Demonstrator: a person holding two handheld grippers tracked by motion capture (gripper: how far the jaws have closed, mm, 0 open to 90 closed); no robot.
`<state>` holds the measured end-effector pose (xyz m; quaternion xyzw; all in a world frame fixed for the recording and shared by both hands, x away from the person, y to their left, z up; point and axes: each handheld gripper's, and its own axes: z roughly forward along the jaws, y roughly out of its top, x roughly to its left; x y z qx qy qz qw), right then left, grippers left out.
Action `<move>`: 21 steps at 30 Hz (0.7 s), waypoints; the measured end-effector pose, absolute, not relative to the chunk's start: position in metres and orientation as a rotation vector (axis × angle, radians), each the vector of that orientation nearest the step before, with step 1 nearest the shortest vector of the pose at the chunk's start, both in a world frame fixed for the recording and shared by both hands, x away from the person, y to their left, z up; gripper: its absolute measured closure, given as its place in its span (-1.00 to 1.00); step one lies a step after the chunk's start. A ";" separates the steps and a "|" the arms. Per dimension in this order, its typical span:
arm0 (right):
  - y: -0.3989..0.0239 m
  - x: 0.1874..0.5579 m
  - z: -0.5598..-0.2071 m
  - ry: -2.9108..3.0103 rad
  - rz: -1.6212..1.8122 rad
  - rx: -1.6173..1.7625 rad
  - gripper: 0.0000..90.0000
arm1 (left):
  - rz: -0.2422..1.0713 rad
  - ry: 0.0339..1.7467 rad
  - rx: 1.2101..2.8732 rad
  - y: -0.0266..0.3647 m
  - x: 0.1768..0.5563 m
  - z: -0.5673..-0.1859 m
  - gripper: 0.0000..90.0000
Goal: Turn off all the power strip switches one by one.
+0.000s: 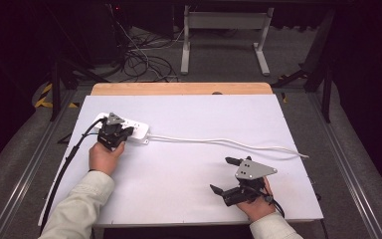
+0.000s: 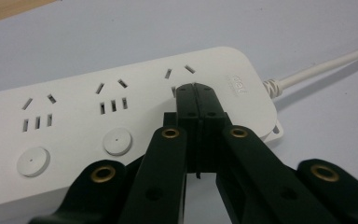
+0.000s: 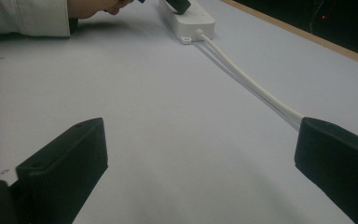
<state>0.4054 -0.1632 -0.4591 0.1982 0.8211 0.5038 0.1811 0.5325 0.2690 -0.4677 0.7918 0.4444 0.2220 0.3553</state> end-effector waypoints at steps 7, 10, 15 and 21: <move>-0.163 0.405 -0.459 2.320 1.421 0.556 -0.93 | 0.574 1.153 2.050 0.268 0.533 -0.468 1.00; -0.163 0.405 -0.459 2.319 1.421 0.555 -0.93 | 0.571 1.155 2.048 0.269 0.533 -0.468 1.00; -0.163 0.405 -0.459 2.317 1.422 0.559 -0.93 | 0.544 1.171 2.025 0.271 0.532 -0.464 1.00; -0.165 0.406 -0.458 2.314 1.422 0.562 -0.93 | 0.548 1.116 1.959 0.274 0.527 -0.453 1.00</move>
